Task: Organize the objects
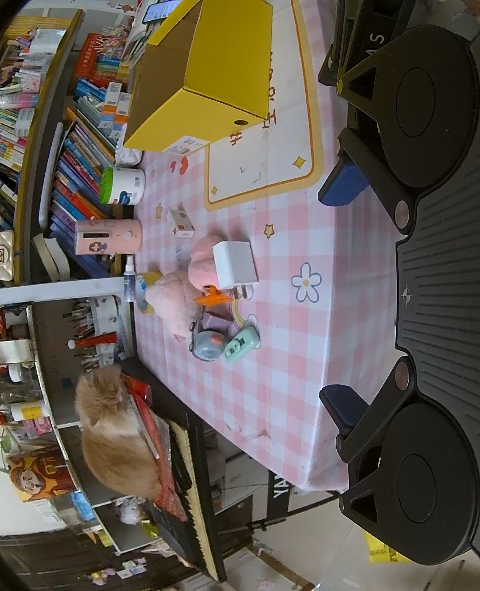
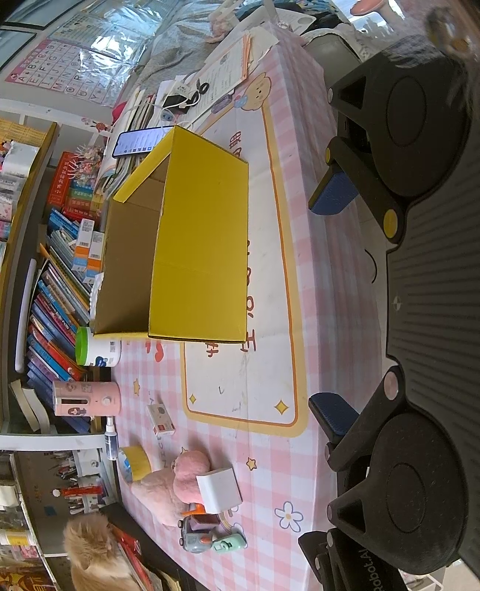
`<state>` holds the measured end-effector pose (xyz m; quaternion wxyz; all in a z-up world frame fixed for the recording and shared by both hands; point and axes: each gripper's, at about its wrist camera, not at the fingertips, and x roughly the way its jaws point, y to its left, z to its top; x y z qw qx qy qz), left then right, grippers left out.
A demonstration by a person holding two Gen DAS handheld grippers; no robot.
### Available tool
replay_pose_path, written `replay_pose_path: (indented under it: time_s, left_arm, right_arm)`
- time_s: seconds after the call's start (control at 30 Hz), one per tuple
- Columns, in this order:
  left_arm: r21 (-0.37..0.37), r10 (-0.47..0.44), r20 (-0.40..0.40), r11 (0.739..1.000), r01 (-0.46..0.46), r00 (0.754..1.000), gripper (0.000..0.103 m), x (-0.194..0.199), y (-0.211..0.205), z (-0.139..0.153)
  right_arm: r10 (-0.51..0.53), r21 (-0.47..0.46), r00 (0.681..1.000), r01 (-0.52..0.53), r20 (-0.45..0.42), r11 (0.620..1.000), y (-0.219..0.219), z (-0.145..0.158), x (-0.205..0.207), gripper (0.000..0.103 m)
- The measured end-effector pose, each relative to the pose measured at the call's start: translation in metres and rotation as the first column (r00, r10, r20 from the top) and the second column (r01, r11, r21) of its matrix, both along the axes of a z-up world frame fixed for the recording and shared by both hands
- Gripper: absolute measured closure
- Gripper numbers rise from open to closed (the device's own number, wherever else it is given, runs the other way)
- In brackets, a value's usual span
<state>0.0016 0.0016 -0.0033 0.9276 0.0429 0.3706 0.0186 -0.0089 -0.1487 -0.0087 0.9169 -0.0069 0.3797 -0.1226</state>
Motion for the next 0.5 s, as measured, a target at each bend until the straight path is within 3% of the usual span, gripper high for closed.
replay_pose_path:
  time_s: [0.5]
  left_arm:
    - [0.006, -0.010, 0.008, 1.000, 0.010, 1.000, 0.000, -0.0009, 0.0004, 0.0011]
  right_arm:
    - [0.002, -0.002, 1.000, -0.002, 0.001, 1.000, 0.0025, -0.0011, -0.0026, 0.000]
